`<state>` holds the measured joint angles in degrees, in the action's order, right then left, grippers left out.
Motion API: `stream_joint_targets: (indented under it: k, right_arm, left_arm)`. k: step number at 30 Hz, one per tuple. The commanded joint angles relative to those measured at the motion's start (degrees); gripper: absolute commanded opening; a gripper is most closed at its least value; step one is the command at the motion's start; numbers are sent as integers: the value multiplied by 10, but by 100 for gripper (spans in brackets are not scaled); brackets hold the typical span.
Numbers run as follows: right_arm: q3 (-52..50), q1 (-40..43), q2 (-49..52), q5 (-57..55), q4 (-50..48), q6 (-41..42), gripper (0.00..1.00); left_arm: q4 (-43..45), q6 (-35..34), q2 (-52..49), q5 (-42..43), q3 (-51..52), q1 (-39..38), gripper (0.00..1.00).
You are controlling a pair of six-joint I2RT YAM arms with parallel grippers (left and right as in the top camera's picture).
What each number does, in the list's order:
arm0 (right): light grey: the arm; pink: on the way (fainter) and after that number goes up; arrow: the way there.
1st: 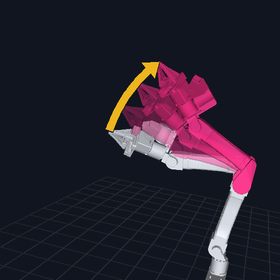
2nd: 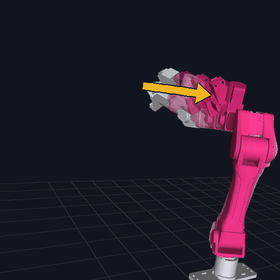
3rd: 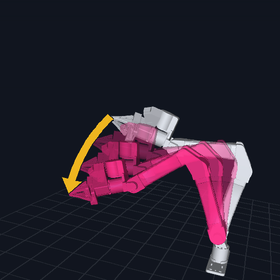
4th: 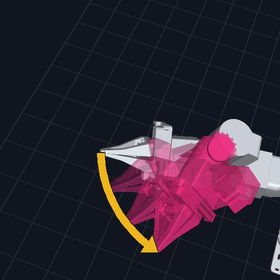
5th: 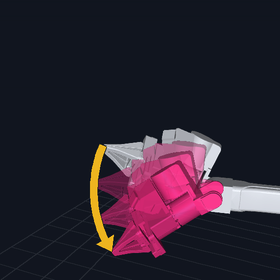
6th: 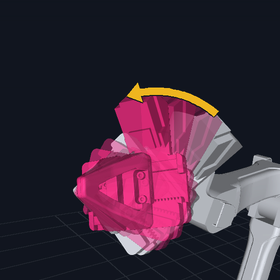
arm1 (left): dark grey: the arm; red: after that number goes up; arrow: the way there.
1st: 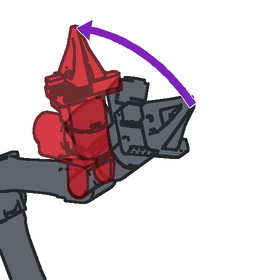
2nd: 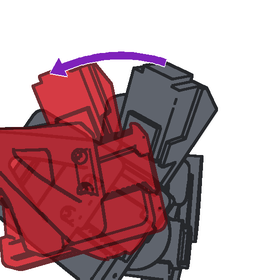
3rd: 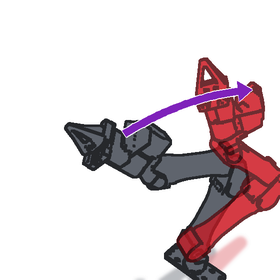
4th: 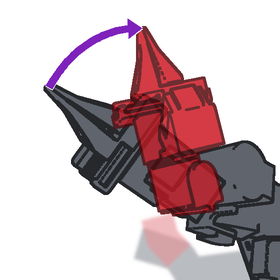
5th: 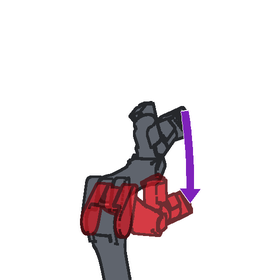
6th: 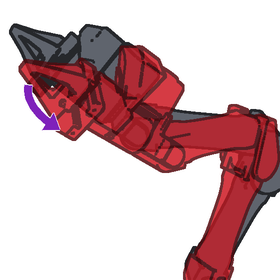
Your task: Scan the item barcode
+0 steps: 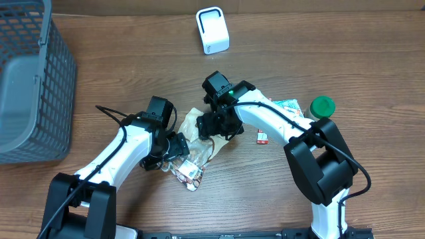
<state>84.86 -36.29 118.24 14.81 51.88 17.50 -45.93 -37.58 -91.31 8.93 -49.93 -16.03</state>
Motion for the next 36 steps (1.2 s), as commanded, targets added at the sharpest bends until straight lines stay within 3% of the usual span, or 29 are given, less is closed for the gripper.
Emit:
stream_joint_targets:
  k: [1,7,9,14,20,23,27,36]
  right_arm:
    - [8,4,-24,3,-6,-13,84]
    - [50,4,-31,1,29,-36,84]
    - [59,4,-33,-7,32,-43,85]
    - [52,4,-33,-19,24,-47,93]
    - [52,3,-31,-28,27,-73,94]
    - [52,3,-31,-28,27,-73,95]
    - [52,3,-31,-28,33,-73,95]
    - [52,4,-31,-86,69,-73,95]
  left_arm:
    - [-11,-1,-2,63,3,0,82]
    - [-61,5,-2,50,3,-1,92]
    - [-71,19,-2,49,3,-1,100]
    - [-91,24,-2,60,3,-1,100]
    - [-103,24,-2,55,4,-2,94]
    - [-62,16,-2,56,14,-2,88]
    - [-14,-2,-2,55,27,-2,86]
    - [25,-26,-2,46,27,0,75]
